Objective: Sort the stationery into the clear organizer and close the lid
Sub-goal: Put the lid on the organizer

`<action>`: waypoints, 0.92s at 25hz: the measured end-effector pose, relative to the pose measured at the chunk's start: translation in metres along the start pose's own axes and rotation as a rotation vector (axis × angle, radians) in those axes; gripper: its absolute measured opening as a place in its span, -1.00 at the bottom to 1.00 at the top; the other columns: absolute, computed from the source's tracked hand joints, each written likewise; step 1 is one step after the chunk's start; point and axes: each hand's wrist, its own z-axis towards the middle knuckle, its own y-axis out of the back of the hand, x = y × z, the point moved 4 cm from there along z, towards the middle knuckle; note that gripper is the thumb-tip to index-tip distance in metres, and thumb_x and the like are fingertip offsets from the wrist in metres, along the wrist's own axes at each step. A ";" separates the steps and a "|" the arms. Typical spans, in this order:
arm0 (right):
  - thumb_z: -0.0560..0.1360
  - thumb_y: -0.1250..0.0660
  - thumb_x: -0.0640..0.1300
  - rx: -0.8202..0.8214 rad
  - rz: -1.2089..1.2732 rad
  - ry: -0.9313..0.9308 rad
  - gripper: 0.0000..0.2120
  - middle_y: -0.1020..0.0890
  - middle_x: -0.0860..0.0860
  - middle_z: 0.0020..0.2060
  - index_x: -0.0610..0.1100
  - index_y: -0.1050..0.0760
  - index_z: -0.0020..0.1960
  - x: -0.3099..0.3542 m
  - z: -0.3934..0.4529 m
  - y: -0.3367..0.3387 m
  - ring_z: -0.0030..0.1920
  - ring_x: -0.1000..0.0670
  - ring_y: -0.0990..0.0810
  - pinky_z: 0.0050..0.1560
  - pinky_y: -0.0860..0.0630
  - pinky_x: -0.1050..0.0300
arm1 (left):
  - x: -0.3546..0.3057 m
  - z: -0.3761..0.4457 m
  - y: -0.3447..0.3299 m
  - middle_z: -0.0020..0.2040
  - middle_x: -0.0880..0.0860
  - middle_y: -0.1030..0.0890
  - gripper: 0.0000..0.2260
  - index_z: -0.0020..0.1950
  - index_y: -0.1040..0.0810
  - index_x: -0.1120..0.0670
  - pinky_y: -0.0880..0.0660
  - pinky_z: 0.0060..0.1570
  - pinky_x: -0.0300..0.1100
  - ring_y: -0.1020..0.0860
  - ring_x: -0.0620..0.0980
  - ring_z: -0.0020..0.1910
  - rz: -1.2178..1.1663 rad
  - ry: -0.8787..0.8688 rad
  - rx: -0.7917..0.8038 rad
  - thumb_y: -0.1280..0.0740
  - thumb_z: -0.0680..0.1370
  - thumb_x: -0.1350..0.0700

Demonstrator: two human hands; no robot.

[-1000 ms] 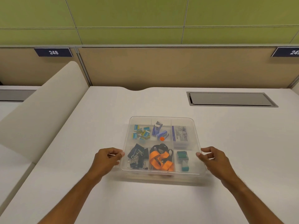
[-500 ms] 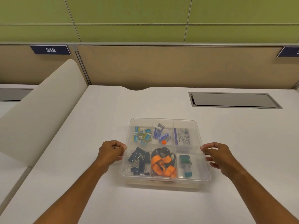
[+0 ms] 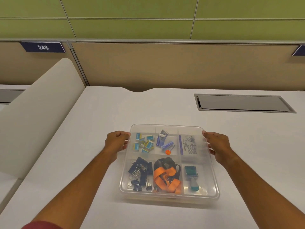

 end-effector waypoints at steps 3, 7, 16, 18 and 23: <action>0.48 -0.41 0.02 -0.011 -0.016 0.005 -0.79 -0.65 -0.08 -0.12 -0.13 -0.57 -0.13 0.006 0.014 -0.009 -0.18 -0.07 -0.60 -0.08 -0.56 -0.05 | -0.010 0.018 -0.013 -0.05 0.12 -0.67 -0.88 -0.10 -0.59 0.14 -0.58 -0.18 -0.10 -0.64 0.08 -0.11 0.013 0.015 -0.009 -0.40 0.52 0.09; 0.45 -0.43 0.09 -0.029 -0.085 0.048 -0.72 -0.64 -0.06 -0.17 -0.14 -0.56 -0.18 0.010 0.028 -0.016 -0.19 -0.09 -0.61 -0.19 -0.54 0.01 | -0.017 0.034 -0.024 -0.05 0.13 -0.66 -0.76 -0.11 -0.59 0.13 -0.57 -0.14 -0.07 -0.60 0.08 -0.13 0.052 0.044 -0.046 -0.43 0.49 -0.05; 0.39 -0.47 0.13 -0.031 -0.124 0.044 -0.67 -0.64 -0.05 -0.20 -0.16 -0.56 -0.21 0.008 0.035 -0.016 -0.22 -0.10 -0.61 -0.28 -0.50 0.08 | -0.020 0.042 -0.026 0.02 0.18 -0.65 -0.70 0.01 -0.61 0.20 -0.59 -0.03 -0.01 -0.61 0.13 -0.03 -0.006 0.141 -0.027 -0.50 0.43 0.00; 0.39 -0.47 0.14 -0.039 -0.121 0.037 -0.66 -0.64 -0.06 -0.21 -0.15 -0.54 -0.23 0.008 0.035 -0.015 -0.24 -0.10 -0.60 -0.27 -0.49 0.08 | -0.021 0.041 -0.027 0.01 0.18 -0.65 -0.71 -0.02 -0.60 0.20 -0.59 0.00 0.02 -0.61 0.12 -0.06 -0.030 0.148 -0.027 -0.51 0.42 0.02; 0.37 -0.48 0.15 -0.041 -0.108 0.004 -0.65 -0.64 -0.07 -0.23 -0.13 -0.52 -0.25 0.006 0.035 -0.015 -0.23 -0.11 -0.62 -0.25 -0.53 0.05 | -0.021 0.041 -0.027 -0.02 0.18 -0.65 -0.73 -0.02 -0.60 0.19 -0.59 0.01 0.03 -0.61 0.11 -0.08 -0.073 0.175 -0.025 -0.52 0.41 0.05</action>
